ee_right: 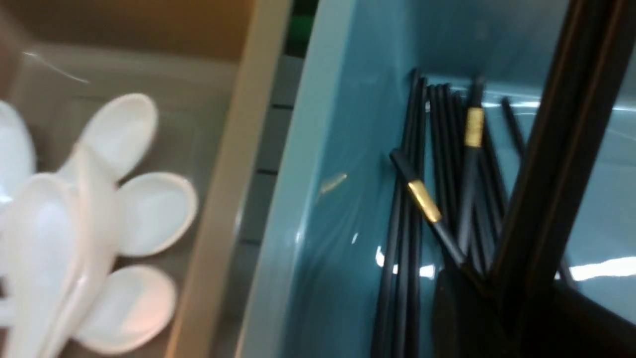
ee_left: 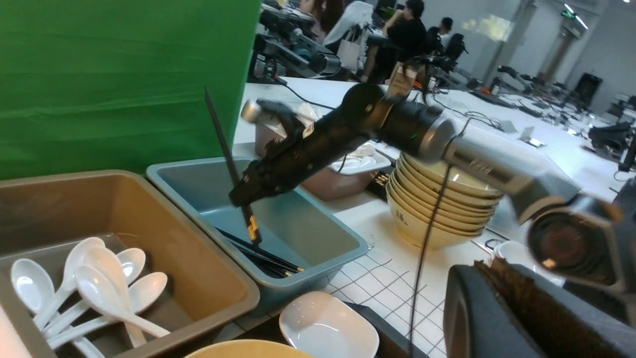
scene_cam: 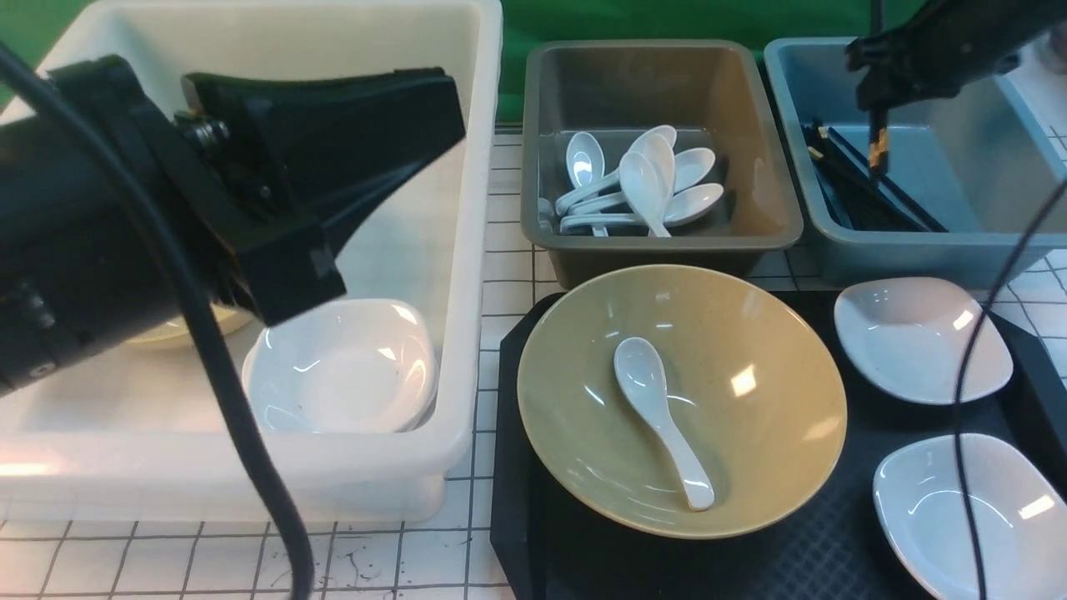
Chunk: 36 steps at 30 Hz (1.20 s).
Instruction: On white black table put chopsticks spoon bowls plates into blue grey white boxes.
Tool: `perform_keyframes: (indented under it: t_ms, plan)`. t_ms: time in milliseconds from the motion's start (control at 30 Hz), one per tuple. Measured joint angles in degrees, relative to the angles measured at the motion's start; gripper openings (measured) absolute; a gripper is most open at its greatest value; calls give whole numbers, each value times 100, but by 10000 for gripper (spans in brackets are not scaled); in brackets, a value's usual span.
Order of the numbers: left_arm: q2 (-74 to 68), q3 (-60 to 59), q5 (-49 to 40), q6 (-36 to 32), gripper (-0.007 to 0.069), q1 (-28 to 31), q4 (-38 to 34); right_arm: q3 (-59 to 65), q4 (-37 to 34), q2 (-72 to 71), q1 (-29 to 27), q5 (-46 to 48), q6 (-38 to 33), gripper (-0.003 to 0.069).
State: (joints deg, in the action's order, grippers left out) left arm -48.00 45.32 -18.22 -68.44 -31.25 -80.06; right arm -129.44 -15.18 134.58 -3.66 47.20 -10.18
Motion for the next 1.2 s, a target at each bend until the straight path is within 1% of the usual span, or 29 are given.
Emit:
perform_keyframes:
  t_ms: [67, 133, 233, 300, 333, 367, 433, 467, 500, 567, 600, 633, 667, 700, 733, 800, 833, 867, 900, 933, 1000, 1033, 1067, 1100, 1133, 1200]
  plan:
    - [0, 0, 15, 27, 0, 0, 0, -122, -21, 179, 5, 37, 74, 161]
    - [0, 0, 20, 56, 0, 0, 0, -137, 16, 275, 6, 62, 107, 210]
    - [0, 0, 20, 144, 0, 0, 50, -153, 138, 265, 6, 228, 121, 337]
    - [0, -19, 26, 234, 0, 0, 145, -152, 183, 188, 6, 442, 115, 403]
    - [0, -45, 32, 335, 0, 0, 207, -152, 197, 90, 6, 624, 100, 430]
    - [0, -73, 37, 407, 0, 0, 270, -152, 211, 6, 6, 770, 76, 438]
    - [0, -132, -6, 649, 0, 0, 446, -152, 230, -269, 6, 1194, -51, 434]
    - [-6, -137, -59, 762, 0, 0, 554, -153, 235, -399, 10, 1407, -92, 416]
    - [-6, -137, -182, 967, 0, 0, 744, -173, 292, -634, 29, 1857, -196, 374]
    - [-6, -137, -420, 1247, 0, 0, 1046, -179, 430, -938, 79, 1981, -270, 304]
    - [-6, -137, -447, 1278, 0, 0, 1085, -179, 452, -976, 87, 1981, -273, 286]
    - [-6, -137, -723, 1514, 0, 0, 1415, -89, 587, -1257, 147, 1981, -316, 218]
    - [-6, -137, -909, 1731, 0, 0, 1643, 42, 666, -1539, 208, 1981, -323, 167]
    - [-6, -137, -1085, 1923, 0, 0, 1872, 242, 721, -1806, 274, 1981, -325, 131]
    - [-6, -137, -1259, 2116, 0, 0, 2089, 580, 764, -2115, 361, 1981, -325, 104]
    - [-6, -137, -1585, 2482, 0, 0, 2502, 1382, 831, -2828, 613, 1981, -309, 79]
    - [-6, -137, -1711, 2612, 0, 0, 2682, 1666, 863, -3061, 752, 1981, -281, 77]
    - [-6, -137, -1733, 2671, 0, 0, 2715, 1972, 901, -3298, 831, 1981, -243, 76]
    - [-6, -137, -1855, 2873, 0, 0, 2959, 2842, 1033, -3928, 1196, 1981, -103, 79]
    - [-6, -137, -1869, 2926, 0, 0, 3017, 3184, 1099, -4159, 1354, 1981, -27, 82]
    - [-6, -137, -1882, 3036, 0, 0, 3136, 4356, 1362, -4919, 1981, 1981, 210, 104]
    - [-6, -137, -1882, 3051, 0, 0, 3172, 4823, 1518, -5098, 2201, 1970, 329, 118]
    - [-6, -137, -1882, 3059, 0, 0, 3194, 5393, 1714, -5367, 2449, 1925, 505, 139]
    - [-6, -137, -1882, 3059, 0, 0, 3194, 5610, 1803, -5465, 2536, 1888, 585, 148]
    - [-6, -137, -1882, 3069, 0, 0, 3199, 6326, 2073, -5796, 2774, 1705, 872, 188]
    - [-6, -137, -1882, 3069, 0, 0, 3199, 7151, 2270, -6050, 2921, 1404, 1182, 257]
